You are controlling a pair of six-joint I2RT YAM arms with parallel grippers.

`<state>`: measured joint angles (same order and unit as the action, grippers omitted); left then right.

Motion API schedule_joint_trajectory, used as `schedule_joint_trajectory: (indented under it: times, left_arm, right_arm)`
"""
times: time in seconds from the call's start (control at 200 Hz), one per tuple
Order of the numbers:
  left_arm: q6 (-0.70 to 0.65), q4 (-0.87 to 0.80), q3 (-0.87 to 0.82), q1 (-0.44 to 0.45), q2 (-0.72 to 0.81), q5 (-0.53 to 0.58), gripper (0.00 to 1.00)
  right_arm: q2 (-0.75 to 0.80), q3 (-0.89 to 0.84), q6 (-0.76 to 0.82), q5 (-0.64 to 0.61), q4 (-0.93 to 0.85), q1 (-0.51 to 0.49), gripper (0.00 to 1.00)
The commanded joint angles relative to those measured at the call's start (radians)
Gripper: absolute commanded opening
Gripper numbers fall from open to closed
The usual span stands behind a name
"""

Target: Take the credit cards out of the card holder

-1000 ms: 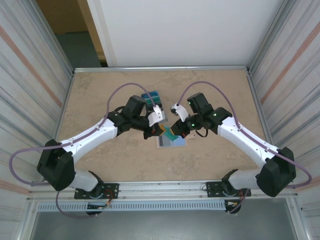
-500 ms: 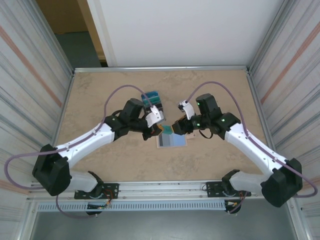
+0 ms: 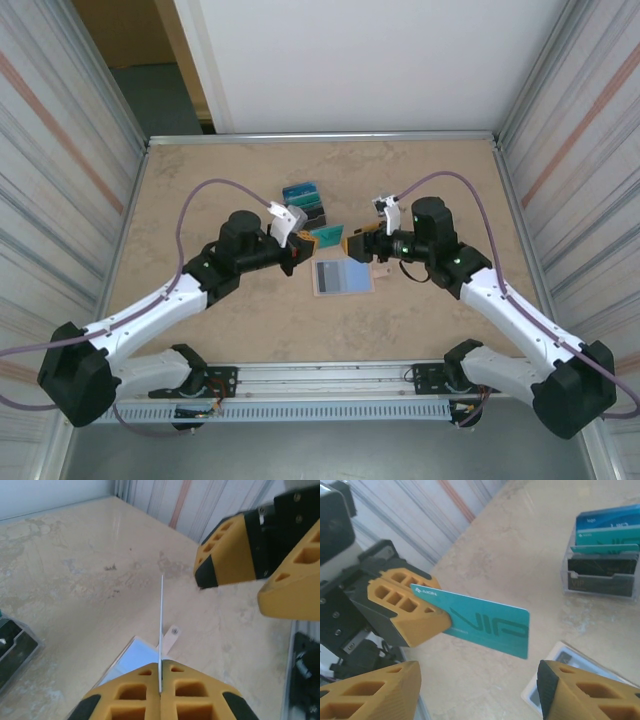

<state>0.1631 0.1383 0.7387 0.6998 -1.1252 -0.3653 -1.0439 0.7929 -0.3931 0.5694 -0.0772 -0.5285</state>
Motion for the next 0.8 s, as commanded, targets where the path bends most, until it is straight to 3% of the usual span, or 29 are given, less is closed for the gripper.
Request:
schedule_joint_trajectory:
  times: [0.0,0.276,0.486,0.797]
  left_arm:
    - [0.153,0.148,-0.029,-0.013,0.028,-0.016,0.00]
    - [0.214,0.213,-0.052,-0.040,0.030,-0.111,0.00]
    - [0.215,0.244,-0.054,-0.046,0.023,-0.167,0.00]
    - [0.248,0.291,-0.078,-0.070,0.063,-0.152,0.00]
  right_arm:
    - [-0.016,-0.021,-0.077,0.070,0.124,0.006,0.61]
    - [-0.014,-0.051,-0.112,0.149,0.249,0.006,0.60]
    - [-0.015,-0.052,-0.119,0.170,0.280,0.003,0.54]
    - [0.040,-0.075,-0.100,0.092,0.246,0.006,0.49]
